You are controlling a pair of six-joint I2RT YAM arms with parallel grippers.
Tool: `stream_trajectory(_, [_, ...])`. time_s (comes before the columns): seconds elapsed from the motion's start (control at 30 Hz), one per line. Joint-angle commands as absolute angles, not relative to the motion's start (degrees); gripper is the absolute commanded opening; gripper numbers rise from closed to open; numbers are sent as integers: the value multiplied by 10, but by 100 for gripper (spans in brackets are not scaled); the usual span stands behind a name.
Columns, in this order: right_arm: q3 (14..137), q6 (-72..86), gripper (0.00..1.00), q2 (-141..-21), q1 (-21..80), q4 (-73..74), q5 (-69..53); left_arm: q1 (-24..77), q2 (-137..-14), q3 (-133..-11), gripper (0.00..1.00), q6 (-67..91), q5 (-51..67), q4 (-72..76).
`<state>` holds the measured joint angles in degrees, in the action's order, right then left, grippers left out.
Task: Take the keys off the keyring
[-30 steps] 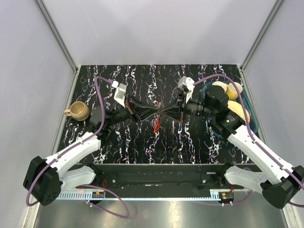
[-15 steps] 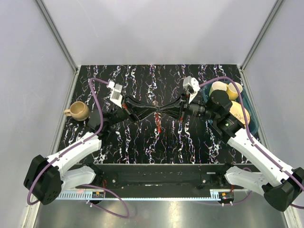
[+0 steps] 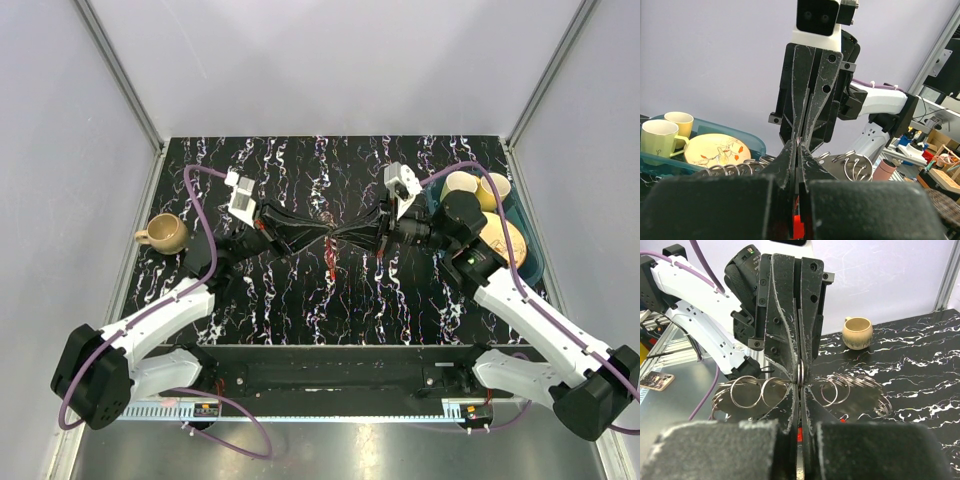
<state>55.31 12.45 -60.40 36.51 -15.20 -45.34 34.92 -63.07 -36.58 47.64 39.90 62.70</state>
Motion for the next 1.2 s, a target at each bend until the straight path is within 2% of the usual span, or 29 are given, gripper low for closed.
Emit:
stream_trajectory(0.0, [539,105,0,-587,365,-196,-473,356,-621,-363,0,462,416,659])
stream_trajectory(0.13, [569,45,0,-577,366,-115,-473,350,-623,-372,0,451,419,609])
stream_trajectory(0.17, [580,32,0,-578,365,-57,-468,348,-623,-375,5,448,421,602])
stream_trajectory(0.2, [604,3,0,-585,365,-26,-466,346,-623,-376,15,444,426,595])
stream_trajectory(0.3, [646,-43,0,-604,365,87,-466,338,-617,-382,30,429,450,557])
stream_trajectory(0.37, [659,-60,0,-616,365,147,-487,330,-611,-404,33,399,468,512])
stream_trajectory(0.5, [685,-73,0,-630,365,234,-497,323,-588,-459,40,302,487,306])
stream_trajectory(0.63, [752,-105,0,-676,365,398,-518,323,-570,-486,50,216,528,174])
stream_trajectory(0.87, [859,-121,0,-779,365,549,-535,323,-527,-505,53,106,517,26])
stream_trajectory(1.0, [899,-149,0,-802,365,605,-561,323,-530,-517,53,108,536,-23])
stream_trajectory(1.17, [919,-161,0,-830,365,627,-585,323,-595,-553,50,152,604,-36])
